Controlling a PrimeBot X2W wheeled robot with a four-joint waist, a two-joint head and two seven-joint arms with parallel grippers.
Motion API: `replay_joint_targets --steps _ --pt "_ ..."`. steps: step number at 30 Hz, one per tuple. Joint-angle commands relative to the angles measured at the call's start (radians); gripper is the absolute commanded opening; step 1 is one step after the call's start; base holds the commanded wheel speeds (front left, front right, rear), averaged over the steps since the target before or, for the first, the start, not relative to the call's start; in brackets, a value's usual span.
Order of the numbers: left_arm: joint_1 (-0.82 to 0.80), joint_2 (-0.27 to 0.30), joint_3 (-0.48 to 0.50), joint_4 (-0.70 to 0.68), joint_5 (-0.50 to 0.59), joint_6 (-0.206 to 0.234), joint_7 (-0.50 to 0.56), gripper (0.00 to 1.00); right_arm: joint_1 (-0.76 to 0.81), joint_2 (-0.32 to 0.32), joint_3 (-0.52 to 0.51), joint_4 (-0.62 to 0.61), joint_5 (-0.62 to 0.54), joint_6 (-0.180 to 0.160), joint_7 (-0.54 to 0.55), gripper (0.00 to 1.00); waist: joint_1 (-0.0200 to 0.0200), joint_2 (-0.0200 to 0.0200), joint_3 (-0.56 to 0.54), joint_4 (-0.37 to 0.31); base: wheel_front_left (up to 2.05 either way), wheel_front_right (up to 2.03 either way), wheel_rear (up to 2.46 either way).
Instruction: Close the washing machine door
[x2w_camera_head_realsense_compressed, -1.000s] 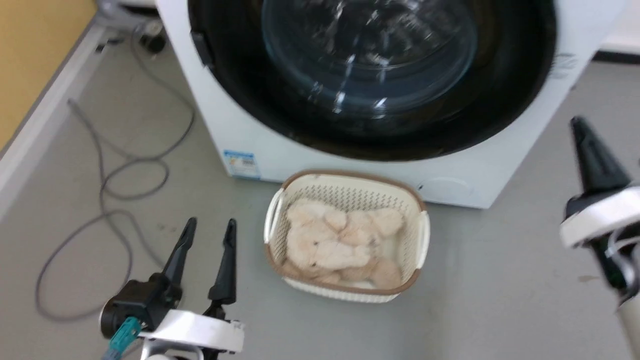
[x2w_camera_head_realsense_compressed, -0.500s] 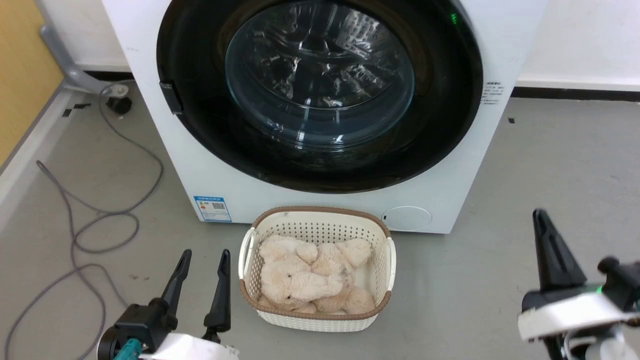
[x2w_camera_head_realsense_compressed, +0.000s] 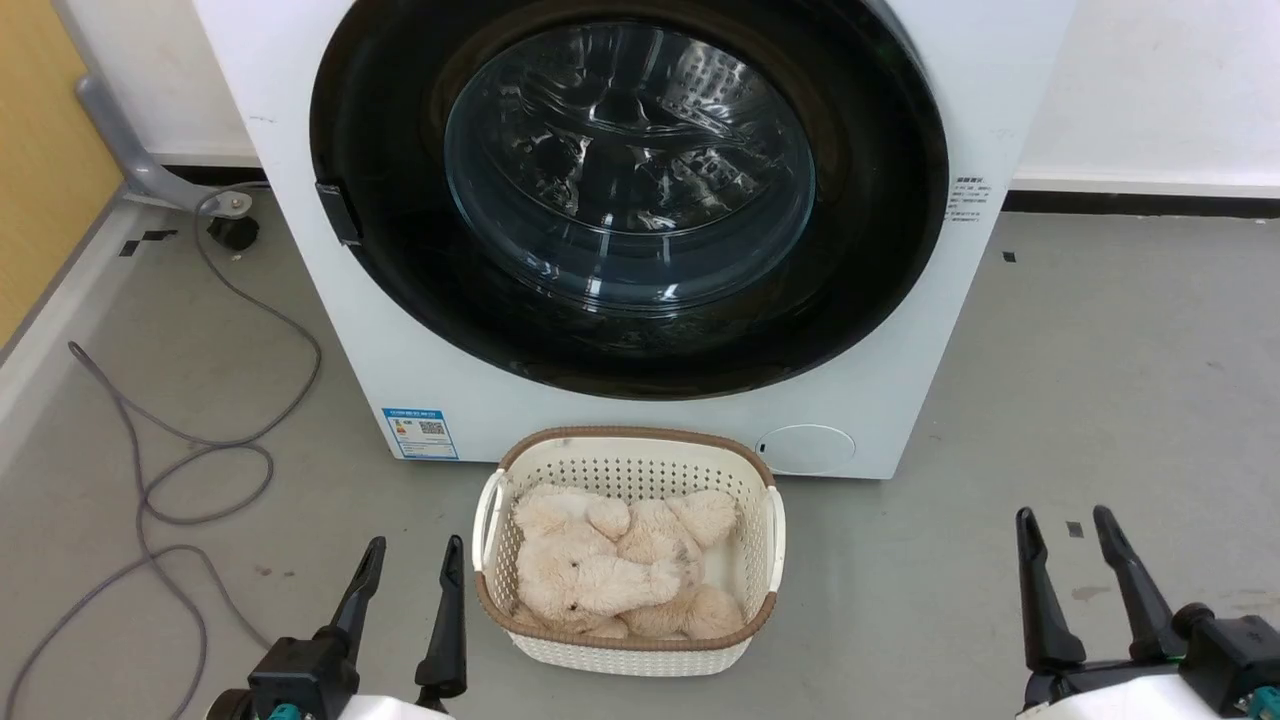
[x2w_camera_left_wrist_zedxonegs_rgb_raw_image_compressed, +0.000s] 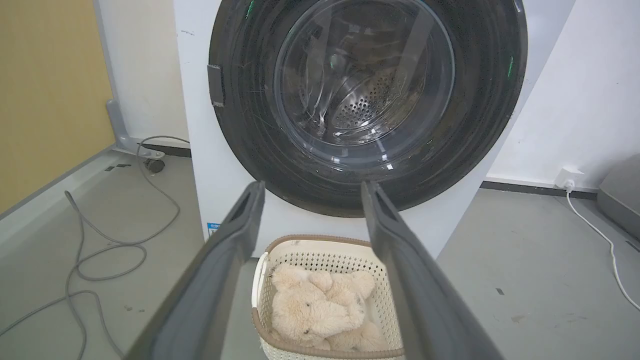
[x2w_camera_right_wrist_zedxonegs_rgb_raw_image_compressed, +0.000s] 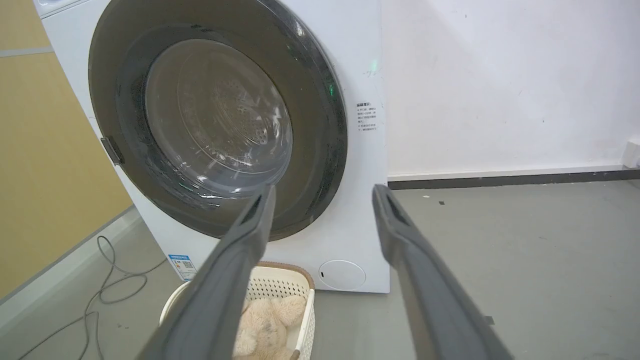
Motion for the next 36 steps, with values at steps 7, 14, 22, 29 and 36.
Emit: replay_joint_targets --steps 7,14,22,29,36 --pt "0.008 0.0 0.002 -0.008 0.01 0.019 -0.006 1.0 0.021 0.012 0.007 -0.011 -0.005 -0.001 -0.004 1.0 0.0001 0.0 -0.005 0.002 0.0 0.0 0.0" --pt "0.0 0.0 0.002 -0.005 0.016 0.015 0.001 0.0 0.009 0.008 0.012 -0.008 0.001 0.0 0.0 0.0 0.0001 0.0 -0.006 0.003 0.0 0.0 0.0" --pt "-0.002 0.0 0.005 -0.009 0.023 0.017 0.012 0.0 0.006 0.008 0.013 -0.011 -0.008 0.0 0.012 0.0 0.0001 0.0 -0.006 0.001 0.0 0.0 0.0" --pt "-0.006 0.0 0.008 -0.015 0.033 0.019 0.027 0.0 0.002 0.009 0.015 -0.014 -0.019 0.0 0.026 0.0 0.0001 0.0 -0.007 0.0 0.0 0.0 0.0" --pt "-0.009 0.0 0.011 -0.021 0.042 0.022 0.041 0.0 -0.001 0.009 0.017 -0.018 -0.031 0.0 0.04 0.0 0.0001 0.0 -0.007 -0.001 0.0 0.0 0.0"
